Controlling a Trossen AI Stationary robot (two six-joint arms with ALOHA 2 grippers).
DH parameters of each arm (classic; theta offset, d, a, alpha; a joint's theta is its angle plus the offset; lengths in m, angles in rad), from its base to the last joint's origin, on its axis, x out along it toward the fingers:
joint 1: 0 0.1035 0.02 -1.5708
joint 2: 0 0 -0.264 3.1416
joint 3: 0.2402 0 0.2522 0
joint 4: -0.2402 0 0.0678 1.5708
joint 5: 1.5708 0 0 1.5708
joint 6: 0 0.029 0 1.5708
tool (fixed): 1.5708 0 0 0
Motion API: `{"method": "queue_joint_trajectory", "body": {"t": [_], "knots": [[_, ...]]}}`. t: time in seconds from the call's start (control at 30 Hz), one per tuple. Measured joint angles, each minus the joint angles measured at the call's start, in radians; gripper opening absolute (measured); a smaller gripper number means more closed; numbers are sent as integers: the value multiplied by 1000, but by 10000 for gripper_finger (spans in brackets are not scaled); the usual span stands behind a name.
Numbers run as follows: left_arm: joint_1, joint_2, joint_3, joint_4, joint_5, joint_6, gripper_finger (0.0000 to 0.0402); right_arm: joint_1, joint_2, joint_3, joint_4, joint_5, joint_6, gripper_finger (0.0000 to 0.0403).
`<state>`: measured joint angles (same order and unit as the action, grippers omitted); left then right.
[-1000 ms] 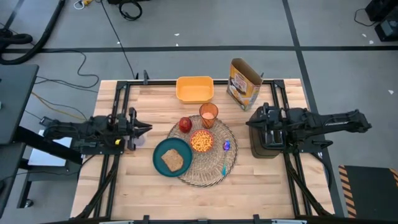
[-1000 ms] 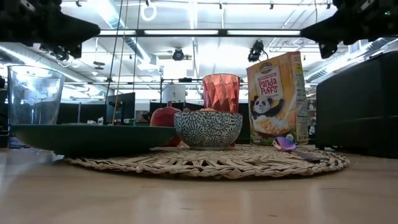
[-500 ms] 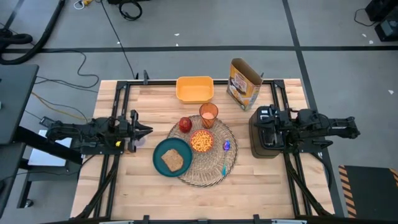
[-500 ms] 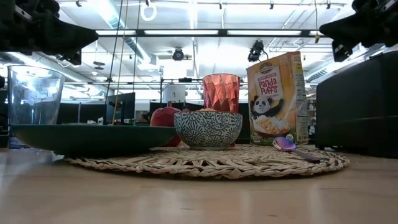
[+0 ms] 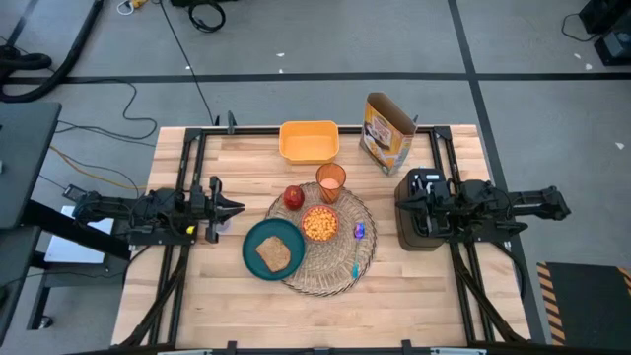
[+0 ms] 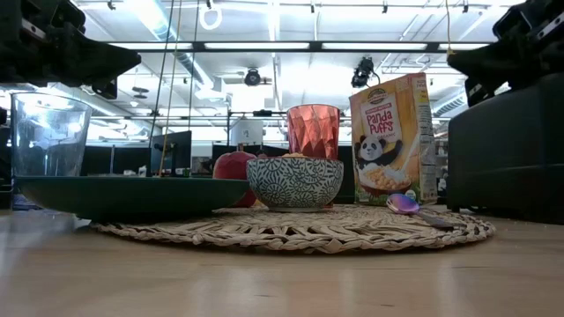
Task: Arrange a breakfast setting
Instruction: Return to Home Position
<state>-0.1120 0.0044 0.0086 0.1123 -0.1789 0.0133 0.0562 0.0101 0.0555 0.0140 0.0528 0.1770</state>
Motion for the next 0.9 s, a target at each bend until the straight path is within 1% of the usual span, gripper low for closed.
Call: {"method": "queue_joint_trajectory", "body": {"t": [0.1, 0.23, 0.37, 0.43, 0.53, 0.67, 0.73, 0.9], "knots": [[0, 0, 0, -2, 0, 6, 48, -14, -8, -1, 16, -12, -10, 6], [0, 0, 0, -6, 0, 6, 48, -18, -8, -4, 21, -117, -68, 6], [0, 1, 0, -6, 0, 6, 48, -18, -8, -37, 57, -127, -61, 12], [0, 1, 0, -6, 0, 6, 48, -19, -7, -49, 61, -101, -49, 12], [0, 1, -1, -6, 0, 6, 48, -19, 3, -49, 57, -35, -45, 11], [0, 1, -1, -6, 0, 6, 48, -19, 4, -49, 64, 78, -93, 11], [0, 1, -1, -6, 0, 6, 48, -19, 5, -49, 55, 115, -120, 16], [0, 1, -1, -6, 0, 5, 48, -19, 5, -49, 60, 127, -125, 27]]}}
